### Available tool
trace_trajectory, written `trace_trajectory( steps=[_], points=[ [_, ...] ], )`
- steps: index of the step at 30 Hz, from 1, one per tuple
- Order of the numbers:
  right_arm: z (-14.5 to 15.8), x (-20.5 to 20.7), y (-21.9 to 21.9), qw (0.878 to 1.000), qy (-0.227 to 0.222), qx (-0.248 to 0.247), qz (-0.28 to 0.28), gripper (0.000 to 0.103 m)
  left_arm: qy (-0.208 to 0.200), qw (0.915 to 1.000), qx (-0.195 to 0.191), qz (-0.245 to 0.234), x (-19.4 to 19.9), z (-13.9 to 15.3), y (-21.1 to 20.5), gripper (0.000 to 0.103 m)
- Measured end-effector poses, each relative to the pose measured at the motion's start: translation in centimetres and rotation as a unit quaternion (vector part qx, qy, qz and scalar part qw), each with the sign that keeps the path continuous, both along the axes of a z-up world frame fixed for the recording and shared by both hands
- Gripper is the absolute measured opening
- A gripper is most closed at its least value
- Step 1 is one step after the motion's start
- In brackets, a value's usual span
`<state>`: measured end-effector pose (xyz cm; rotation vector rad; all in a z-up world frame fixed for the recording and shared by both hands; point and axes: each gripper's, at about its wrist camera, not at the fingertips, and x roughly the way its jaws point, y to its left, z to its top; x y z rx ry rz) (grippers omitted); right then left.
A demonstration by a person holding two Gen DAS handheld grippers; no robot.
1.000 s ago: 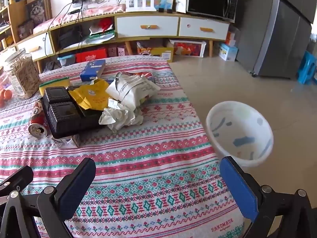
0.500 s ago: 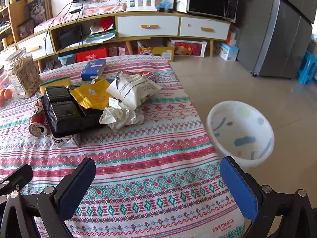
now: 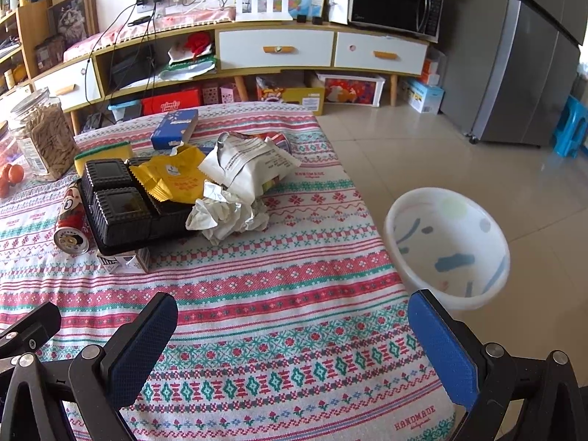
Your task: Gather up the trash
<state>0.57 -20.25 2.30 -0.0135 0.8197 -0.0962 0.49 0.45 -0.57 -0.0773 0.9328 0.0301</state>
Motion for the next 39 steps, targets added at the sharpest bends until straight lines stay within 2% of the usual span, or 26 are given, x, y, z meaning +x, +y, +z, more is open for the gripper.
trace_trajectory(
  steps=[39],
  points=[
    [-0.53,0.49,-0.23,1.000,0.016,0.006,-0.003,0.103,0.008,0.9998,-0.016,-0.005,0.31,-0.37,0.53,0.103]
  ],
)
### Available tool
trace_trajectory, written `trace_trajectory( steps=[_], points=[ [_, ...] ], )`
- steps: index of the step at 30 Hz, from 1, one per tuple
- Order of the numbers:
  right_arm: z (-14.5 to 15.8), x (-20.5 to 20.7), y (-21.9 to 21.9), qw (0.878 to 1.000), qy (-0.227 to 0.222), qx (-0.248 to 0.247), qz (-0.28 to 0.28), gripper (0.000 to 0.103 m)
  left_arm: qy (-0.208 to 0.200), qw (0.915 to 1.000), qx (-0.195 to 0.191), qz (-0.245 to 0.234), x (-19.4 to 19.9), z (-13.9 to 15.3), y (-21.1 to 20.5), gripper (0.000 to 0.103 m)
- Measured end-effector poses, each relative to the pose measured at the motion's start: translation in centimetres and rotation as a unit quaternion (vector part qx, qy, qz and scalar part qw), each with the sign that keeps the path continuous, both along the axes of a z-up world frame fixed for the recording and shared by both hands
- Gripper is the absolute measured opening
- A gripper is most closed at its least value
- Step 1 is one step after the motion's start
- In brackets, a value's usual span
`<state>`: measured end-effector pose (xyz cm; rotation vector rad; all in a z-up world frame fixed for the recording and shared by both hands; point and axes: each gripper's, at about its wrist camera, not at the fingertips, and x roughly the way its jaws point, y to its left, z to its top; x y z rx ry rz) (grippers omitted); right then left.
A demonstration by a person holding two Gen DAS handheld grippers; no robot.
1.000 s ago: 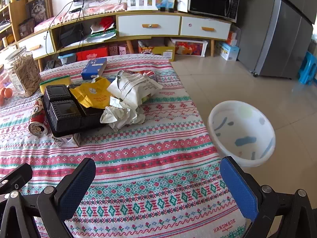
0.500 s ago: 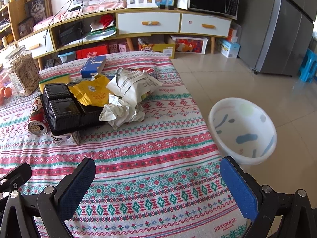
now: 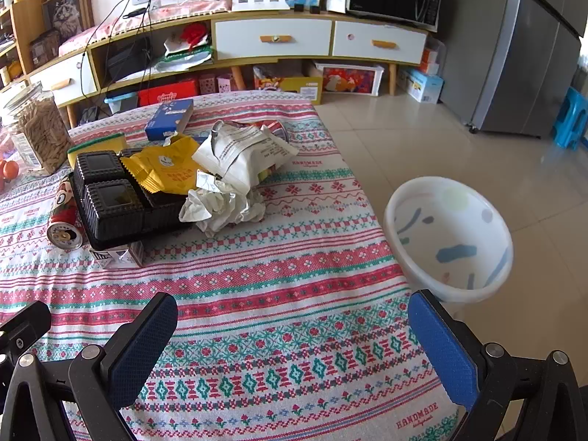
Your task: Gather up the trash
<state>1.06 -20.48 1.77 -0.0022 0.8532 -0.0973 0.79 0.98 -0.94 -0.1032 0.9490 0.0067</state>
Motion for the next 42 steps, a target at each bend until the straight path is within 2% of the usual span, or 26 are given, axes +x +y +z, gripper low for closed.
trace_trajectory(
  steps=[10,12,15,17,20,23,27,31,33,37,42],
  points=[
    [-0.2,0.3,-0.1,1.000,0.007,0.006,0.007,0.103,0.010,0.9999,-0.010,-0.004,0.5,-0.2,0.5,0.103],
    [-0.2,0.8,-0.5,0.999,0.018,0.025,0.014,0.103,0.014,0.9995,-0.026,0.008,1.1,0.0,1.7,0.103],
    [0.0,2.3,-2.3,0.995,0.044,0.090,0.018,0.103,0.015,0.9973,-0.057,0.045,2.1,0.4,4.8,0.103],
    [0.3,3.6,-3.4,0.991,0.068,0.115,0.016,0.103,0.015,0.9952,-0.072,0.065,2.8,0.6,6.6,0.103],
    [1.4,5.7,-4.3,0.988,0.078,0.130,0.027,0.103,0.014,0.9932,-0.085,0.079,4.0,0.8,8.4,0.098],
    [2.3,8.7,-4.0,0.986,0.092,0.126,0.058,0.103,0.033,0.9913,-0.106,0.071,6.2,0.7,8.9,0.090],
    [1.6,14.5,-4.1,0.974,0.143,0.162,0.074,0.103,0.066,0.9874,-0.127,0.068,9.8,0.0,9.2,0.085],
    [-0.2,19.3,-5.1,0.960,0.159,0.224,0.064,0.100,0.085,0.9876,-0.112,0.068,12.9,-1.5,9.4,0.078],
    [-1.8,20.4,-5.7,0.953,0.166,0.250,0.049,0.098,0.094,0.9879,-0.104,0.065,13.9,-2.5,9.3,0.077],
    [-4.6,21.9,-6.2,0.927,0.202,0.316,0.025,0.093,0.105,0.9877,-0.103,0.052,15.1,-4.3,8.9,0.077],
    [-6.3,23.4,-6.4,0.921,0.217,0.324,-0.004,0.089,0.109,0.9892,-0.087,0.045,16.6,-5.2,8.3,0.077]
  ],
)
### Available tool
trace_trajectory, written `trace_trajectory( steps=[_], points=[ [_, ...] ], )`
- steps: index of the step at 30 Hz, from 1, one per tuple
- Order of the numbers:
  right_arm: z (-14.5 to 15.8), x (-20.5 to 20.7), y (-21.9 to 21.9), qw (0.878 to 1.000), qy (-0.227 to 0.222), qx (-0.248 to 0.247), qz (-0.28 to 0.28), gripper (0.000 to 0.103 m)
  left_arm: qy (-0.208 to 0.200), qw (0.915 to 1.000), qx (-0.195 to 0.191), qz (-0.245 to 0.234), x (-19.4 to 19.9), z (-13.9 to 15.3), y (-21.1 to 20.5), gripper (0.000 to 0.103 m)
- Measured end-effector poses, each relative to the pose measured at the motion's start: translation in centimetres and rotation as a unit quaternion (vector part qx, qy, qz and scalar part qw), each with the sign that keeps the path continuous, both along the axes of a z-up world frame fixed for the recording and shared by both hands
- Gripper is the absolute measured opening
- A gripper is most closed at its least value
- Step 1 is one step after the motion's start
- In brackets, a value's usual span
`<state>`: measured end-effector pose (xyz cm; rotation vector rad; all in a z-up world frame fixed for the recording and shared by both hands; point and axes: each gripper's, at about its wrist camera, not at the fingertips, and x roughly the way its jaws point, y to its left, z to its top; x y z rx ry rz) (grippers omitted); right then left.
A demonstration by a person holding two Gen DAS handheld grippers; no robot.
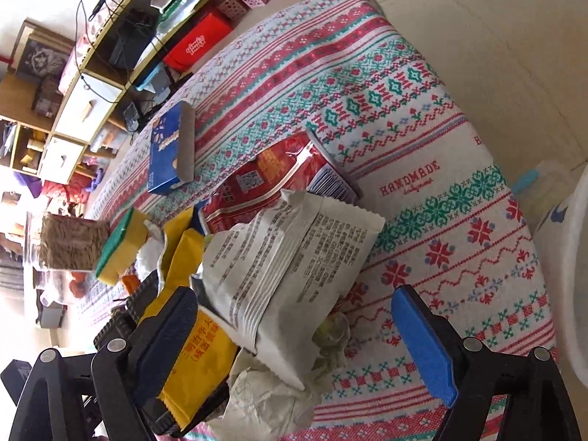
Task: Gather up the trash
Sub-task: 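Grasp the red cartoon can with the left tool while the right tool grasps the white printed snack bag, then carry the can with the left tool while the right tool carries the bag, both releasing into the white bin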
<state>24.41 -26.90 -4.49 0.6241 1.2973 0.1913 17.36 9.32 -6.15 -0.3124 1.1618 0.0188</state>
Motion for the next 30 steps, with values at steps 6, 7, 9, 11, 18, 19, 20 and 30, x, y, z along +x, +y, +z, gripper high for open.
trace_trajectory(
  steps=[6,7,9,11,18,19,20,30],
  points=[
    [-1.3,0.4,0.2,1.000,0.015,0.025,-0.009,0.065,0.003,0.9996,0.027,-0.011,0.7,-1.1,-1.1,0.076],
    [-1.2,0.3,0.3,1.000,0.013,0.027,-0.008,0.056,0.002,0.9995,0.030,-0.014,0.7,-1.2,-1.3,0.072],
    [-1.0,0.2,0.4,0.999,0.008,0.032,-0.007,0.046,0.006,0.9995,0.025,-0.018,0.7,-1.5,-1.6,0.055],
    [-0.7,-0.1,0.5,0.999,0.002,0.038,-0.005,0.038,0.004,0.9997,0.024,-0.010,0.4,-1.4,-1.4,0.055],
    [1.7,-1.9,1.1,0.998,-0.029,0.051,0.016,0.017,-0.010,0.9994,0.000,0.033,-1.4,0.3,0.4,0.055],
    [2.1,-2.2,1.1,0.998,-0.035,0.047,0.021,0.017,-0.013,0.9992,-0.004,0.037,-1.7,0.6,0.6,0.055],
    [2.4,-2.5,1.1,0.998,-0.042,0.040,0.024,0.017,-0.016,0.9990,-0.008,0.041,-2.0,1.0,0.7,0.055],
    [6.6,-5.4,-1.3,0.994,-0.092,0.038,0.052,0.017,-0.086,0.9956,-0.029,0.025,-6.2,6.7,-0.7,0.055]
  ],
)
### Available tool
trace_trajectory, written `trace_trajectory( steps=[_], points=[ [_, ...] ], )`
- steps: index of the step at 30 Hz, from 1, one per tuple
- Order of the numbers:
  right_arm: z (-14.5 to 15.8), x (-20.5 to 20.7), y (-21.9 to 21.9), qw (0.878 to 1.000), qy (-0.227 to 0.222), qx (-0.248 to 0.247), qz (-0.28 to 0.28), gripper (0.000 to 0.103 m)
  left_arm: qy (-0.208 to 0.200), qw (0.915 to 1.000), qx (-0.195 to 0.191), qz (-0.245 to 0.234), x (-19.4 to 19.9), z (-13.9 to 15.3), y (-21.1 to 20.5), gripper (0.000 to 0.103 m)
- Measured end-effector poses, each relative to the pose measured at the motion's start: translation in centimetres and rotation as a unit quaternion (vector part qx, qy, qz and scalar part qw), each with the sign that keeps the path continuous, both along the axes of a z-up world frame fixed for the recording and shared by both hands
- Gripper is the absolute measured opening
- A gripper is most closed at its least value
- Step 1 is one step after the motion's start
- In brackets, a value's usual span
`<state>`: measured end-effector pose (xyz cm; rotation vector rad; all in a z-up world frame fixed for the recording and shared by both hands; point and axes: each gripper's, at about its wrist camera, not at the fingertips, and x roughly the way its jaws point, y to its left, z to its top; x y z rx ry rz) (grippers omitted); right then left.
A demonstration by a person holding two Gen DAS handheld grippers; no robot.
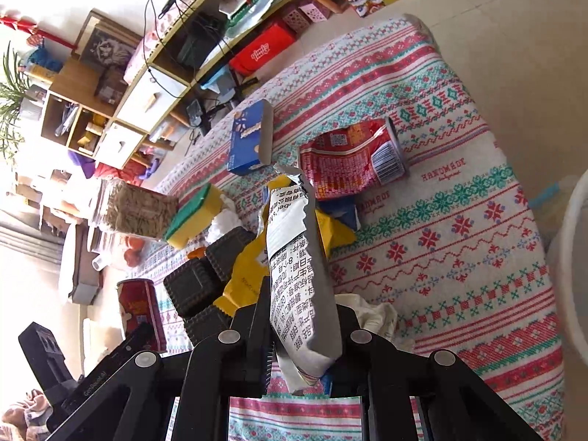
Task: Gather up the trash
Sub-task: 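Carry the can with the left tool while the right tool carries the bag, both releasing into the white bin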
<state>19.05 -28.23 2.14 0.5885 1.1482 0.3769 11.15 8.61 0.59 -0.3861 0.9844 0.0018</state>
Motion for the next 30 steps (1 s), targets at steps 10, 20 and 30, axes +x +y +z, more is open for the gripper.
trace_trajectory(
  steps=[10,20,30],
  points=[
    [3.1,-2.8,-8.9,0.996,-0.033,-0.022,-0.083,0.018,-0.039,0.9945,-0.012,-0.097,-2.1,3.6,-10.5,0.055],
    [0.3,-4.6,-18.4,0.987,0.027,-0.044,-0.151,0.018,0.008,0.9700,-0.054,-0.237,-1.0,0.1,-29.0,0.055],
    [-3.7,-4.0,-21.9,0.979,0.100,-0.055,-0.170,0.024,0.080,0.9549,-0.052,-0.281,2.6,-6.7,-40.9,0.055]
  ],
)
